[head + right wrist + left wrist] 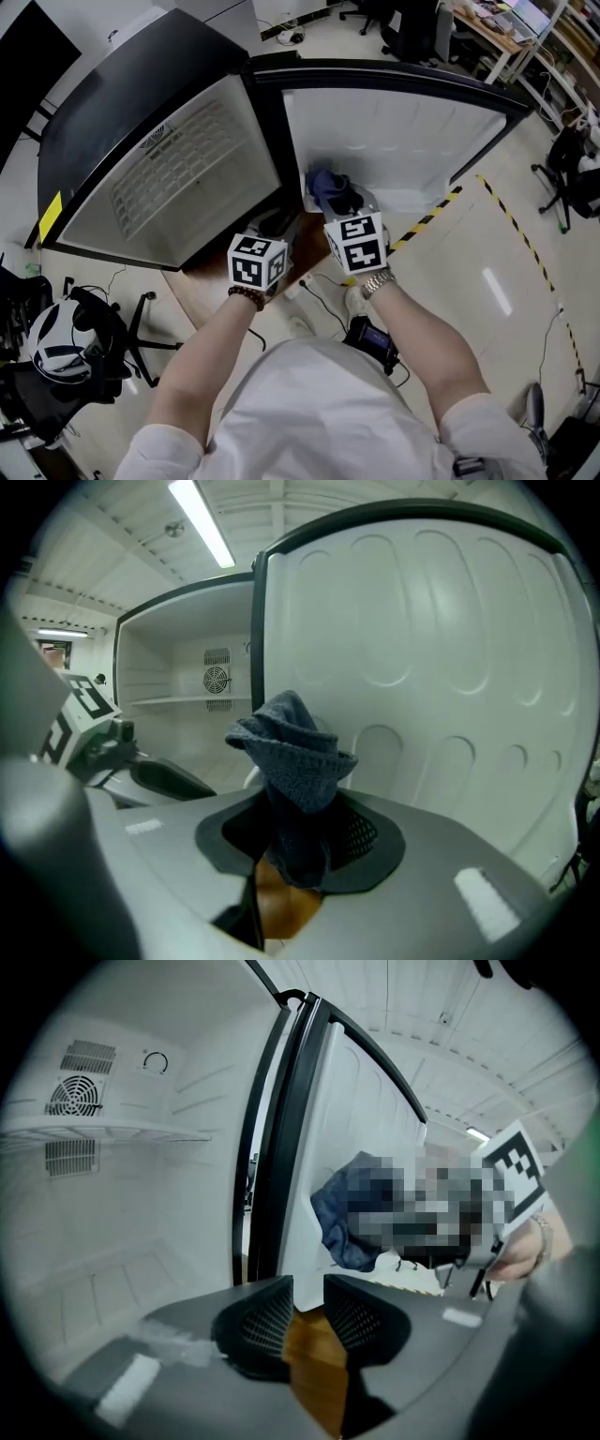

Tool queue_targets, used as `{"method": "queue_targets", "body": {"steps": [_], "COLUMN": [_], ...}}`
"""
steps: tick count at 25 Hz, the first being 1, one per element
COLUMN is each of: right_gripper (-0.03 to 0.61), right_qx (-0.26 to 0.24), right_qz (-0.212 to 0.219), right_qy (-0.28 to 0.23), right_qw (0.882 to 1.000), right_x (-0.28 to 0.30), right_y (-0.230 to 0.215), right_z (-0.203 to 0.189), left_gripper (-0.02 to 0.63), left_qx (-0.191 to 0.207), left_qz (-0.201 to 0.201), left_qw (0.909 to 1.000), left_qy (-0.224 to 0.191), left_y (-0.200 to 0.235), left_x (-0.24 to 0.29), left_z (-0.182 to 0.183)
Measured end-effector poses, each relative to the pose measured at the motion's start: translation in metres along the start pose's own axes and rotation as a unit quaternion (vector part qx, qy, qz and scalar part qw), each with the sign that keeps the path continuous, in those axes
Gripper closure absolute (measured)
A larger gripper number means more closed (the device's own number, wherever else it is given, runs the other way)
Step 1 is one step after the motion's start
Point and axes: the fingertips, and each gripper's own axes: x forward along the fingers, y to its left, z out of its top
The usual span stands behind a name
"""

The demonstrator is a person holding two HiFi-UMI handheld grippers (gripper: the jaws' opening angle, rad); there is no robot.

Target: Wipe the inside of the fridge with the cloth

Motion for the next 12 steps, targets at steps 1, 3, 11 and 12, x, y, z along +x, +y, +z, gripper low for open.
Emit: {"method": "queue_targets", "body": {"steps": [1,3,11,12], "right_gripper": [0.439,0.439,0.439,0.439], "right_qx": [-0.001,-0.001,0.011,0.013], "right_qz": [0.005,0.008,-0.03,-0.037], "right_qy": [0.003,0.009,0.028,0.029], "right_qw": [1.0,1.0,0.999,0.999], "right_x": [0.005,0.015,0.027,0.025], "right_y": [0.005,0.009,-0.014,-0.019], "right_z": [0.001,0.0,-0.011,-0.012], "left_gripper": [0.506,0.508,0.518,0.52], "left_qx": [-0.002,-0.007,-0.014,-0.014], "left_qz": [0.003,0.011,0.033,0.033], "left_qw": [1.0,0.9999,0.9994,0.9994], "left_qy": [0.0,0.001,0.003,0.003], "left_y": [0.003,0.009,0.03,0.029], "left_x": [-0.006,-0.016,-0.037,-0.037], "left_z": [-0.003,-0.01,-0.024,-0.024]}}
